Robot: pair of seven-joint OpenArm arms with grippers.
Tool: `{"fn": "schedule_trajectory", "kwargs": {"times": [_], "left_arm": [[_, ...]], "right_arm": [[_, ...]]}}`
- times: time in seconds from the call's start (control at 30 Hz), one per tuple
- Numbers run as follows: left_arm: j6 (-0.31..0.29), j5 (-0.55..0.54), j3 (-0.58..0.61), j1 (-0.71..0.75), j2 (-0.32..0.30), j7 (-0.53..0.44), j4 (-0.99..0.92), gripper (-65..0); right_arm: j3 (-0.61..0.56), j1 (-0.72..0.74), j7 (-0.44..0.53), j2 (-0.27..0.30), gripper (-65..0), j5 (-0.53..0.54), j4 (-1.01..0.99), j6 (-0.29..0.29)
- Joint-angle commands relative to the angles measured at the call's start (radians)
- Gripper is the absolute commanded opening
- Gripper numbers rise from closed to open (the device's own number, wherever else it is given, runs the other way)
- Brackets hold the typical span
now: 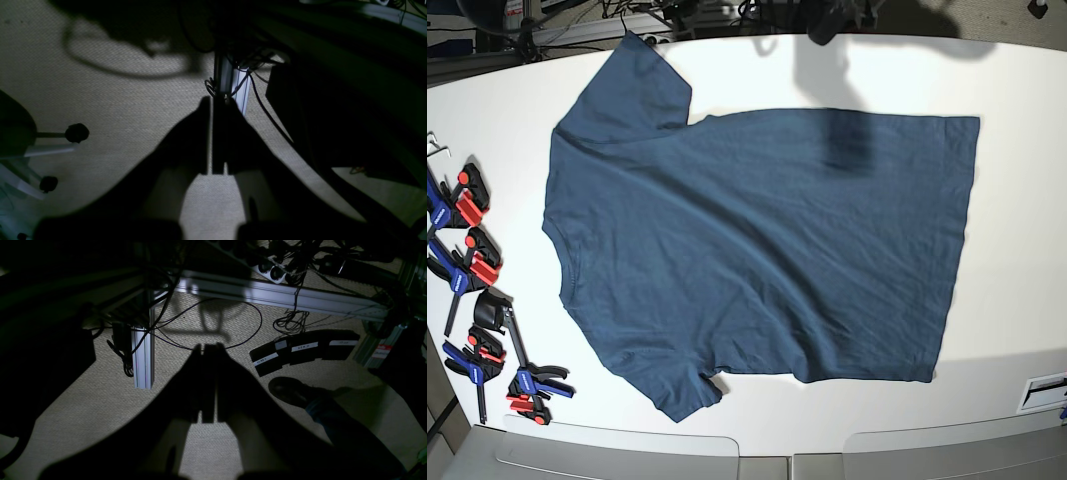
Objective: Fold the T-shirt properly
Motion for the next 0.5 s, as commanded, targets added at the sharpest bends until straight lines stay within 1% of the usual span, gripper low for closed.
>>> {"fn": "schedule_trajectory", "kwargs": {"times": [0.0,0.2,0.47], "left_arm": [[0.004,0.002,0.001,0.01,0.0,-0.01,0.004,-65.0],[0.004,0.002,0.001,0.023,0.0,-0.018,0.014,-65.0],[0.004,0.002,0.001,0.073,0.0,-0.018,0.102,-65.0]], "right_arm": [[0.0,-0.002,0.01,0.003,-65.0,0.002,0.006,-0.01],[0.0,-0.002,0.01,0.003,-65.0,0.002,0.006,-0.01],[0.0,-0.002,0.01,0.003,-65.0,0.002,0.006,-0.01]]}}
